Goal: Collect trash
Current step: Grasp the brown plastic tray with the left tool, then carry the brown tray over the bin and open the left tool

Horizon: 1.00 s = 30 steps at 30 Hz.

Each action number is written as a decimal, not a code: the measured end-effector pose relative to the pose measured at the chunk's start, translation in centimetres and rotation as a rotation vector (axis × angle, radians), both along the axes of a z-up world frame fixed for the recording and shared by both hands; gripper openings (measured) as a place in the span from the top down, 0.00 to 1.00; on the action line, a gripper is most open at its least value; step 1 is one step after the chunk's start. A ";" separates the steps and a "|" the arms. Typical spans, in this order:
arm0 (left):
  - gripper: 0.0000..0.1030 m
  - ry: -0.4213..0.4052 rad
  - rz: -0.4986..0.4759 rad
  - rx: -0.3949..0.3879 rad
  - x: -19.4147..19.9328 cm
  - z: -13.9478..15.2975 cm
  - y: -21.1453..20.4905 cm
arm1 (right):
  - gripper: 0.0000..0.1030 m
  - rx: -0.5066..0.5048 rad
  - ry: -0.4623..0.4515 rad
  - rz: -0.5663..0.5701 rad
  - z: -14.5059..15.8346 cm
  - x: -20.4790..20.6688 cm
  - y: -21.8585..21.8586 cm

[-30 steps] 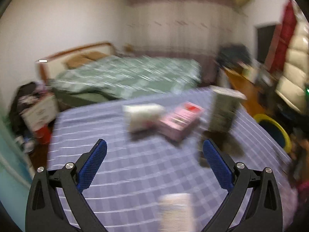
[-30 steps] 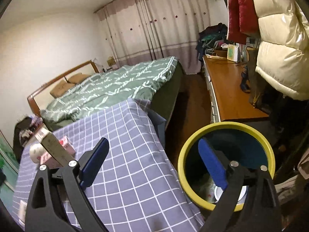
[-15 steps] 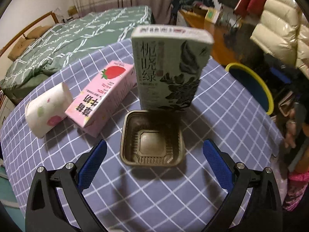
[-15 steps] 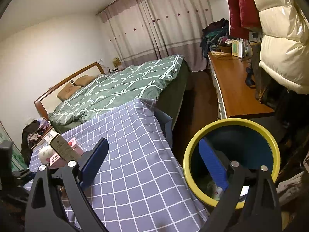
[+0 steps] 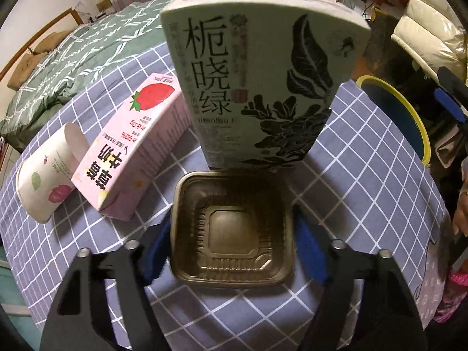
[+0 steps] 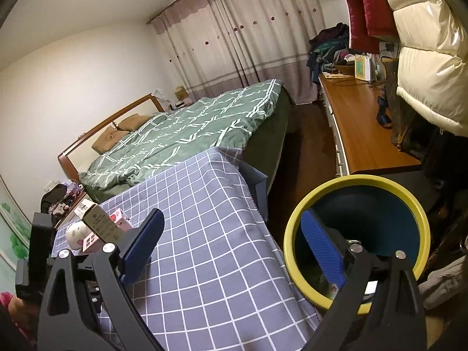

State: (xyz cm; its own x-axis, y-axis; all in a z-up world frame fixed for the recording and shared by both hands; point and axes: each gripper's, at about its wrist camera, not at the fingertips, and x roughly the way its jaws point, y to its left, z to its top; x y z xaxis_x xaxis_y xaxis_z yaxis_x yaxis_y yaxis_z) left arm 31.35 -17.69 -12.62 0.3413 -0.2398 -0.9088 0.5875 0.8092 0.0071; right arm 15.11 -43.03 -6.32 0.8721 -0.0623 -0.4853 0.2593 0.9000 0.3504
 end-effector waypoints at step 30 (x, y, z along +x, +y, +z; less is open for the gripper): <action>0.33 -0.105 -0.302 -0.090 -9.6 7.6 -16.6 | 0.12 -0.184 0.072 -0.163 -0.4 -11.6 -8.1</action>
